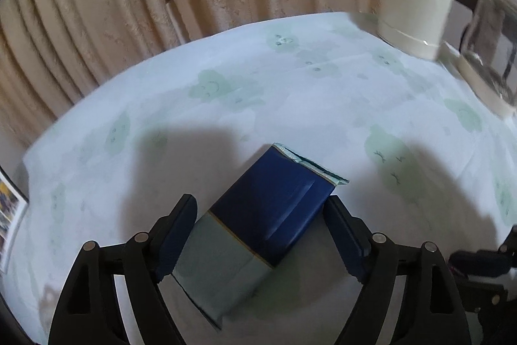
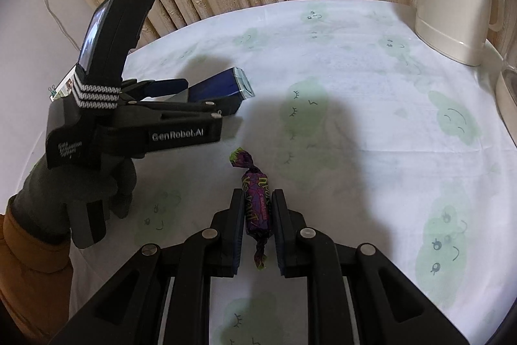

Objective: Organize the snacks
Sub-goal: 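Grasp the blue-and-white pack with the left tool while the right tool holds the purple candy, then carry the blue-and-white pack into the basket and open the left tool while the right tool holds the candy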

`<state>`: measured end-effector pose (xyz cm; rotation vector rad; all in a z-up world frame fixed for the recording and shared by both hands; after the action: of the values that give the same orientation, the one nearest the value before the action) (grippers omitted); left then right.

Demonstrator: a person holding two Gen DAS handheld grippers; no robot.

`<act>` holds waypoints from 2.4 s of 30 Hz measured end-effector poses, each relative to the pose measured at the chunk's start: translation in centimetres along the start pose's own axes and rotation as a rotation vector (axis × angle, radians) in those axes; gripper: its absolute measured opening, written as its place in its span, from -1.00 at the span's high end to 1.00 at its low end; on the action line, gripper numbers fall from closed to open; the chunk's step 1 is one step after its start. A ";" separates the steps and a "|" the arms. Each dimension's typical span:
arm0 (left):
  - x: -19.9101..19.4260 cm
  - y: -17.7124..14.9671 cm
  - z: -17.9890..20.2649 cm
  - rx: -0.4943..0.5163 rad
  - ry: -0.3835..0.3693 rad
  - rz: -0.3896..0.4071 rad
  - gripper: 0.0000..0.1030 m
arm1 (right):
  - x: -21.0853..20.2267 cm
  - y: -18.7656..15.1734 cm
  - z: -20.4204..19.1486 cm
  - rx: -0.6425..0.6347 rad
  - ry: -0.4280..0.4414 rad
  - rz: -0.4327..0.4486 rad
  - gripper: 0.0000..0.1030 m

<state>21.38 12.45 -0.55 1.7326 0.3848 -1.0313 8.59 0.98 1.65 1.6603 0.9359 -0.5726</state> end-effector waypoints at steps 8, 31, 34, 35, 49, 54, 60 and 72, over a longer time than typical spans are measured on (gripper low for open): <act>0.2 -0.3 -0.5 -0.055 -0.028 0.003 -0.59 | 0.0 0.1 0.0 0.001 0.001 0.000 0.68; -4.2 -4.2 0.6 -0.216 -0.052 0.057 -0.02 | 0.0 0.7 0.6 0.024 0.003 0.014 0.68; -5.0 -4.7 1.5 -0.184 0.023 0.084 0.02 | 0.0 0.7 0.6 0.025 0.003 0.015 0.68; -5.2 -4.9 1.7 -0.175 0.042 0.092 0.02 | 0.0 0.7 0.6 0.024 0.003 0.016 0.68; -7.3 -6.1 2.6 -0.166 0.083 0.136 0.02 | 0.3 0.3 0.8 0.038 0.034 0.008 0.48; -7.4 -6.2 2.3 -0.197 0.083 0.141 0.02 | 0.4 0.0 -0.2 -0.024 0.002 0.018 0.38; -8.5 -6.4 1.7 -0.242 0.091 0.172 0.02 | 0.6 -0.3 -1.1 -0.102 -0.113 0.036 0.69; -12.0 -7.1 1.3 -0.289 0.100 0.250 0.02 | -0.2 0.1 -0.3 -0.039 -0.049 0.063 0.72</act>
<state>9.04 16.74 4.39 1.5288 0.3510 -0.6750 8.52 1.24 1.96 1.6279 0.8517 -0.5463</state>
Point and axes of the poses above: each gripper's, at about its wrist camera, not at the fingertips, and x roughly the way its jaws point, z to its right, y to its top, the point moved 1 cm from there along x, roughly the way its jaws point, and after that the axes turned 2 degrees about z, right-handed, at the moved point
